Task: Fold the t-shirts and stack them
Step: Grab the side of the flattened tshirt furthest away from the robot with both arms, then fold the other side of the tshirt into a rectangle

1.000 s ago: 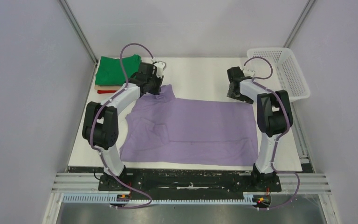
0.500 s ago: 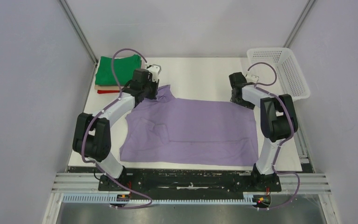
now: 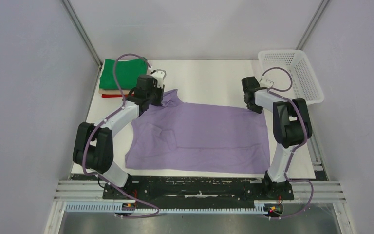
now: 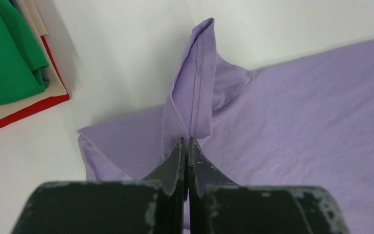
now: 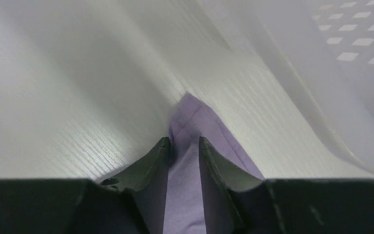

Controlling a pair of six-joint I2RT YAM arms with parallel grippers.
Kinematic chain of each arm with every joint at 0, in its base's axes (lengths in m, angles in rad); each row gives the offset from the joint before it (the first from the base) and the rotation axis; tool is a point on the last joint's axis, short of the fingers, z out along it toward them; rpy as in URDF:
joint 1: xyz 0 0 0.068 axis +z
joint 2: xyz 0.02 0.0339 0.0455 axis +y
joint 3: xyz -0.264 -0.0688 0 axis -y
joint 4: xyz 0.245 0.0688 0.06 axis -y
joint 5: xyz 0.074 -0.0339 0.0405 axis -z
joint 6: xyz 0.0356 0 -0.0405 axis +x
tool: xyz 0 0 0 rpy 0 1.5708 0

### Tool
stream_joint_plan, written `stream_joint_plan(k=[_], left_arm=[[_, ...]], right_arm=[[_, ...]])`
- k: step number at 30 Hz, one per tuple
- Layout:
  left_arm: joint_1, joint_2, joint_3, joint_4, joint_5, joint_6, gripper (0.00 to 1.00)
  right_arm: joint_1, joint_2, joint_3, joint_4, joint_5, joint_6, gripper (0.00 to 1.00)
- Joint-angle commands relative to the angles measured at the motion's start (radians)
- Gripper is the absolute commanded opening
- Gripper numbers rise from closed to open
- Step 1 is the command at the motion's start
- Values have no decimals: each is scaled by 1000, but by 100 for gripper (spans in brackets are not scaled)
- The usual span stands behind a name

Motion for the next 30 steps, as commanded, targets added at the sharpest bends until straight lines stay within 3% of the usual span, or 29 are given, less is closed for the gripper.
stream_joint_plan(k=[1, 11, 20, 30], left_arm=[[5, -45, -6, 50, -14, -25, 2], [4, -77, -2, 49, 6, 22, 2], [4, -229, -140, 82, -3, -14, 2], [4, -481, -348, 120, -91, -179, 2]], right_arm=[[-7, 15, -6, 37, 23, 20, 27], [-6, -28, -34, 144, -56, -80, 0], [10, -197, -211, 262, -119, -169, 0], [34, -379, -364, 278, -145, -202, 0]])
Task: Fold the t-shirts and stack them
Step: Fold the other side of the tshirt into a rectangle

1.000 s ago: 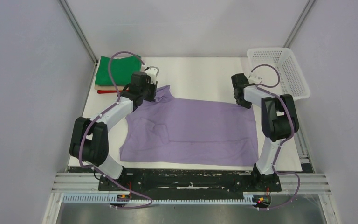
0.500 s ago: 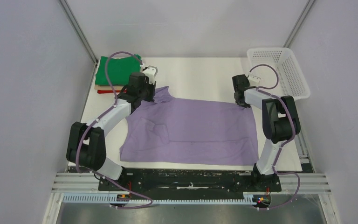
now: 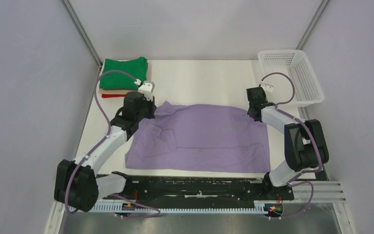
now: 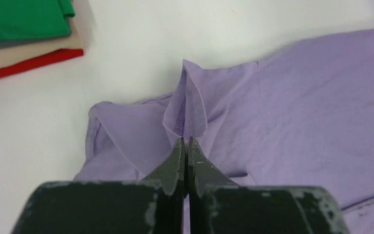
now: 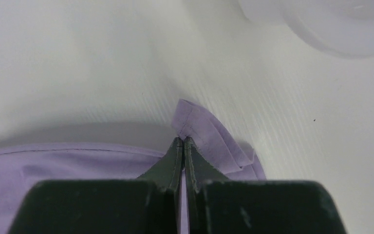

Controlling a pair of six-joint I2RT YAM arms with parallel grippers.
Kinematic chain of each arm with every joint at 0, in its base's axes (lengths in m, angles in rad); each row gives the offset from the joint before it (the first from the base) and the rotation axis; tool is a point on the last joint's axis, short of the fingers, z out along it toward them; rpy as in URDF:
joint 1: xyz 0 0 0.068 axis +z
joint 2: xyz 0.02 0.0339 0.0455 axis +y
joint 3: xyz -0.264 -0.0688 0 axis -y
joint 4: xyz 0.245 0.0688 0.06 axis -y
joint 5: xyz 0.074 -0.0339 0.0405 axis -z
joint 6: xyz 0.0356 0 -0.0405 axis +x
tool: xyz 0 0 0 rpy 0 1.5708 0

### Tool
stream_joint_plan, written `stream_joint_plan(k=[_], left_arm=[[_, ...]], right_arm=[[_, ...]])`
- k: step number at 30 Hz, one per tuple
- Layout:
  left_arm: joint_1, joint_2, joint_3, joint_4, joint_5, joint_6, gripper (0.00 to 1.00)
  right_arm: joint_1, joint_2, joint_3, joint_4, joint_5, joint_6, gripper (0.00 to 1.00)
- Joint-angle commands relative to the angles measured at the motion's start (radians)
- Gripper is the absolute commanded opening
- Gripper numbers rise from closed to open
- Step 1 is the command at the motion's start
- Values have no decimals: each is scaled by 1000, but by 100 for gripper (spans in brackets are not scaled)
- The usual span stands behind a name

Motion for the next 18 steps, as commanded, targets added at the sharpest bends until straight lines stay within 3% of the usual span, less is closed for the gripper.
stream_joint_plan(k=[1, 8, 18], left_arm=[[4, -152, -85, 66, -86, -131, 2], [1, -383, -208, 31, -110, -248, 2], [-1, -658, -355, 1, -251, -364, 2]], right_arm=[[8, -93, -56, 28, -9, -23, 0], [23, -201, -130, 8, -14, -36, 0], [50, -292, -145, -66, -11, -75, 0]])
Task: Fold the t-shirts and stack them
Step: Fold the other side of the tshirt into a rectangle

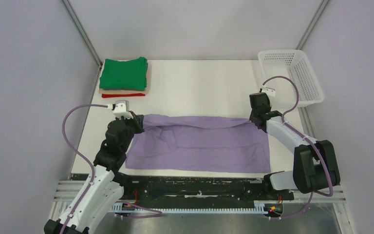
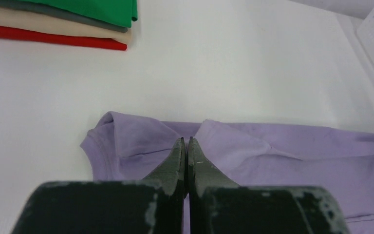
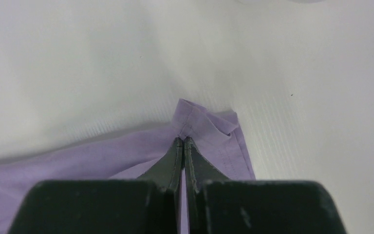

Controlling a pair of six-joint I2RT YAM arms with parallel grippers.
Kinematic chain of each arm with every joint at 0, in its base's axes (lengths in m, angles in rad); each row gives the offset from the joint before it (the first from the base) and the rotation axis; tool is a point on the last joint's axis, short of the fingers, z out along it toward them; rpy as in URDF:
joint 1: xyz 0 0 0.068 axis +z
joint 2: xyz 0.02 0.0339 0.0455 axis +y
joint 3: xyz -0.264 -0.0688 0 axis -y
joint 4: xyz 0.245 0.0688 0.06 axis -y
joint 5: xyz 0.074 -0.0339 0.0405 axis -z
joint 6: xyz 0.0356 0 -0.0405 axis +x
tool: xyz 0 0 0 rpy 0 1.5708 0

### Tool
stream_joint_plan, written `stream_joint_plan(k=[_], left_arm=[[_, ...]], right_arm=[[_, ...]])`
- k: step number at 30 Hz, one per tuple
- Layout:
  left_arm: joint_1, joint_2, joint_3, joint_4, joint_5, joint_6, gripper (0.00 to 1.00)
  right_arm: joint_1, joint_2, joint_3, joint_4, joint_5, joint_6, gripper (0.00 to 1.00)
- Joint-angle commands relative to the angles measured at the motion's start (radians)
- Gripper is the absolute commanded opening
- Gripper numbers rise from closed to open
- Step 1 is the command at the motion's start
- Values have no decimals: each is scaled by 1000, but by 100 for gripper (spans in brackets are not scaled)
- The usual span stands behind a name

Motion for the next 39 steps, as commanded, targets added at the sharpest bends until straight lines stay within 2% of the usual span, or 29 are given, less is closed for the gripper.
stream_joint_plan(k=[1, 16, 27, 31, 36, 39], left_arm=[[0, -87, -57, 8, -69, -102, 2], [0, -389, -144, -60, -174, -164, 2], [1, -677, -225, -193, -144, -283, 2], [0, -690, -226, -292, -177, -359, 2], [0, -692, -224, -329, -188, -381, 3], [0, -693, -224, -342, -180, -388, 11]], right_arm=[[20, -67, -12, -45, 15, -29, 0], [62, -191, -34, -166, 41, -46, 0], [67, -269, -102, -183, 1, -66, 1], [68, -281, -134, -172, -7, -60, 2], [68, -306, -183, -144, -11, -42, 4], [68, -318, -212, -140, -36, -32, 5]])
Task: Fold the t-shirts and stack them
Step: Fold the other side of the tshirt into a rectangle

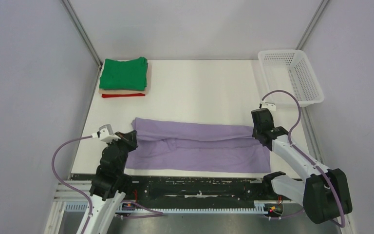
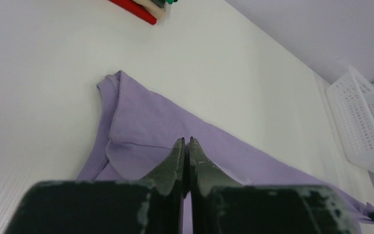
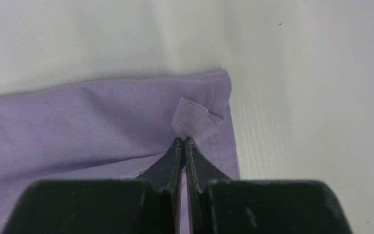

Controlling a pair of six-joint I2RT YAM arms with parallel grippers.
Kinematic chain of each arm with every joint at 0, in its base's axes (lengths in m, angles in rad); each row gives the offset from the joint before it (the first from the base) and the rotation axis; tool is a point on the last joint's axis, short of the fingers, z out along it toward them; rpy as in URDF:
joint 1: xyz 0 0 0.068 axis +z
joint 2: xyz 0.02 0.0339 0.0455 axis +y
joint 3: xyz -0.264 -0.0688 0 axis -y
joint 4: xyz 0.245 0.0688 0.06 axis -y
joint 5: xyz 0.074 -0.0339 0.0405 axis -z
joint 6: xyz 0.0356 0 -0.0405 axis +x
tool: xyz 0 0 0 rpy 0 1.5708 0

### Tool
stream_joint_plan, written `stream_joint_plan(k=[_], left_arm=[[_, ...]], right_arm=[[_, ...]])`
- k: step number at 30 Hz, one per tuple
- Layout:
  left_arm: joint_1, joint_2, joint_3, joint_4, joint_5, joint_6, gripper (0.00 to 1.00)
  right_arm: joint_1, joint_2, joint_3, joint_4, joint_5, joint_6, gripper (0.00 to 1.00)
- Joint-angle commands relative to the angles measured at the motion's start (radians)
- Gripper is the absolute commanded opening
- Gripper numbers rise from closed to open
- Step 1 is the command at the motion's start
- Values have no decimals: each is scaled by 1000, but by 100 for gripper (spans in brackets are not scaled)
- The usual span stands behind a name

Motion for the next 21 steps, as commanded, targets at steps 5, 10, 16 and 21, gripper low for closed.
stream_joint_plan(k=[5, 10, 16, 21], left_arm=[[1, -73, 8, -69, 30, -97, 31], [0, -73, 52, -139, 2, -111, 94], [1, -69, 45, -39, -49, -146, 100], [0, 38, 33, 80, 23, -189, 100]], right_arm=[[6, -55, -90, 31, -42, 40, 14], [6, -111, -144, 18, -47, 93, 54], [5, -183, -105, -57, 70, 116, 98], [6, -209, -52, -103, 156, 111, 98]])
